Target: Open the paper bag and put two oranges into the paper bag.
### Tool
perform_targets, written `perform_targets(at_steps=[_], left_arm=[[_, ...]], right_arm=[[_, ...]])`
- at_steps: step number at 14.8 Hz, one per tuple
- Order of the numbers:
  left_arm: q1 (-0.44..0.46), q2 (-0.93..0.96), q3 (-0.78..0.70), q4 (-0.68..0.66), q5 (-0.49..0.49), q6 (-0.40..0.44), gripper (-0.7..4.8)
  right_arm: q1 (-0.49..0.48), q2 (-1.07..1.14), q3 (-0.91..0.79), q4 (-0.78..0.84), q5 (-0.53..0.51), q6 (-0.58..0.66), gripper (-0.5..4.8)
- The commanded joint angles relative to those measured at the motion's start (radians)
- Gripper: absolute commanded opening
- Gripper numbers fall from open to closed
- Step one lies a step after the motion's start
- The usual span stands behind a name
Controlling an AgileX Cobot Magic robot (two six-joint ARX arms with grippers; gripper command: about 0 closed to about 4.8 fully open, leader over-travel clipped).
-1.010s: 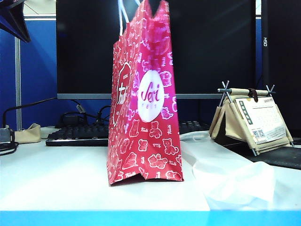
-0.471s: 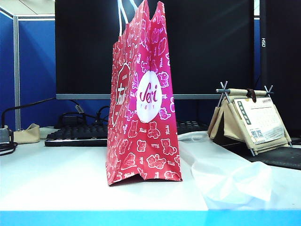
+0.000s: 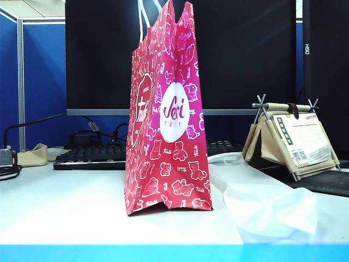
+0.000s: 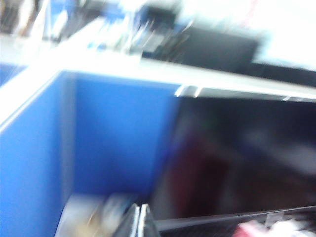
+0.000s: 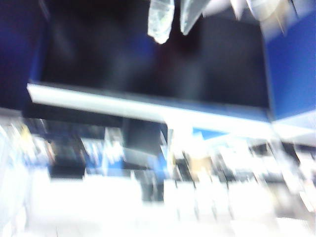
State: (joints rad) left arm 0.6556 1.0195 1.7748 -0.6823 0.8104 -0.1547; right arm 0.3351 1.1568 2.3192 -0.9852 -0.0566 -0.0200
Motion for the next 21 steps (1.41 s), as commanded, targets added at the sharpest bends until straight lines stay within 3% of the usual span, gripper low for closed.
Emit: perform_targets(at_steps=[1,2,4,6,9,11,13,15,16,17,18,20,21], left_arm=[[-0.003,-0.077,-0.013,0.036,0.013,-0.075,0.17],[-0.039,-0.124,-0.073,0.061,0.013,-0.109,0.17],[-0.195,-0.249,-0.256,0.132,-0.002,-0.114,0.16],[-0.337,-0.436,-0.488,0.209,-0.097,-0.106,-0.06],[-0.392,-0.677,-0.706,0.221,-0.106,-0.009,-0.06],[-0.499,-0.846,-0.874,0.142,-0.154,0.051,-0.06],[-0.597,-0.969,-1.059,0.158,-0.398,0.049,-0.06],[-0.707,-1.01,-1.195,0.167,-0.473,0.052,-0.06],[-0.755,-1.013,-1.249,0.172,-0.542,0.051,-0.06],[-0.805,-1.012,-1.34,0.304,-0.647,-0.019,-0.06],[-0.806,-1.012,-1.371,0.326,-0.743,-0.088,-0.06],[-0.806,-1.011,-1.461,0.332,-0.865,-0.112,-0.06],[-0.806,-1.011,-1.514,0.346,-0.878,-0.119,-0.06]], right_arm=[[0.0,-0.006,-0.092,-0.089,0.088,-0.044,0.35],[0.0,-0.023,-0.159,-0.032,0.082,-0.04,0.35],[0.003,-0.076,-0.319,0.123,0.042,-0.009,0.35],[0.003,-0.159,-0.537,0.297,-0.009,0.051,0.35],[0.003,-0.325,-0.878,0.421,-0.002,0.008,0.35],[0.003,-0.578,-1.253,0.594,-0.002,0.046,0.35],[0.003,-0.925,-1.641,0.836,0.034,0.198,0.35],[0.003,-1.159,-1.855,0.901,0.06,0.275,0.35],[0.001,-1.153,-1.908,0.904,0.076,0.285,0.35],[0.004,-1.083,-1.97,0.887,0.039,0.335,0.35],[0.002,-1.061,-2.002,0.891,0.04,0.377,0.35],[0.003,-1.042,-2.083,0.892,0.04,0.388,0.35],[0.003,-1.042,-2.123,0.889,0.068,0.387,0.35]])
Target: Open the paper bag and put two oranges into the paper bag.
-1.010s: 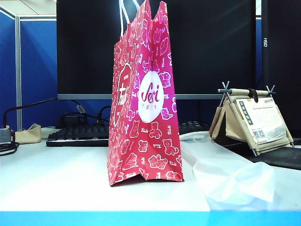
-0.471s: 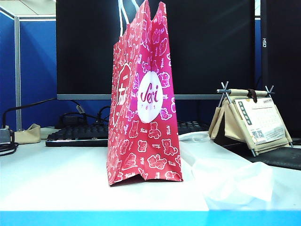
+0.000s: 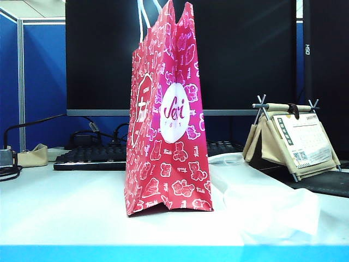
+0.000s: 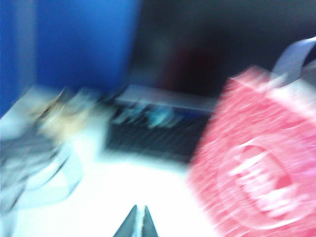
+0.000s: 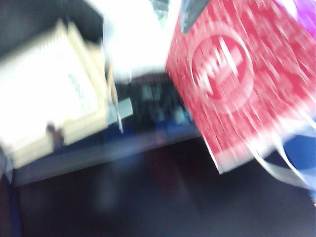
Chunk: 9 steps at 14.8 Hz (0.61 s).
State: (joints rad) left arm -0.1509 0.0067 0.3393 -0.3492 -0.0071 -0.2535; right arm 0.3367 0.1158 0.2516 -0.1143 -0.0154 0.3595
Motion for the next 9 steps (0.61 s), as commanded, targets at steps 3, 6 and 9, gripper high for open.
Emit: perform_targets(at_steps=[3,6,9], left_arm=[[0.0,0.002,-0.221,0.016,-0.056,-0.108,-0.06],[-0.001,0.004,-0.27,-0.029,-0.058,-0.146,-0.05],[0.0,0.002,-0.27,-0.03,-0.058,-0.146,-0.01]], right_arm=[[0.002,-0.003,-0.196,0.006,0.064,0.011,0.35],[0.001,-0.003,-0.246,-0.026,0.055,0.014,0.35],[0.002,-0.003,-0.246,-0.015,0.055,0.014,0.35]])
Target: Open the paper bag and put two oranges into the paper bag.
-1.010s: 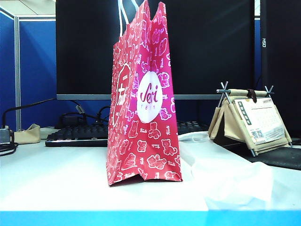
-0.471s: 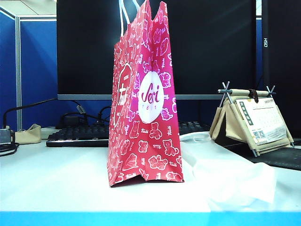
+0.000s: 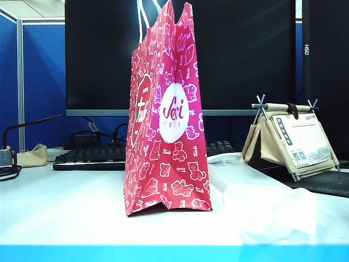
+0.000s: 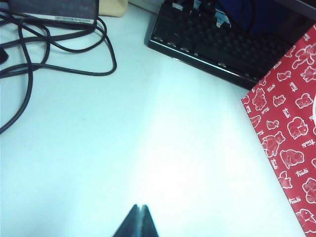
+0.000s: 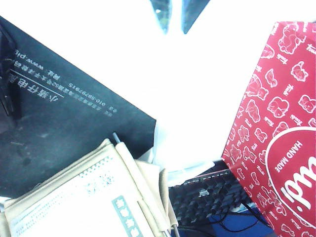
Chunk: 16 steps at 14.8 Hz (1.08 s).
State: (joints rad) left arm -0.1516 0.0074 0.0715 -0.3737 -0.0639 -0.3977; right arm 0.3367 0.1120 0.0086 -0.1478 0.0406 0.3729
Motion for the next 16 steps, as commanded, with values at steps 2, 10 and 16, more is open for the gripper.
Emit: perform_targets(at_steps=[2,10,16], left_arm=[[0.0,0.001,-0.002,-0.006,-0.003,-0.002,-0.01],[0.18,-0.003,-0.061,0.22,-0.001,0.001,-0.01],[0.185,-0.003,-0.061,0.214,-0.022,0.001,-0.01]], right_arm=[[0.002,0.0,-0.003,0.018,-0.001,0.0,0.35],[-0.389,-0.11,-0.004,0.089,-0.016,0.0,0.36],[-0.439,-0.109,-0.004,0.07,-0.017,0.0,0.36]])
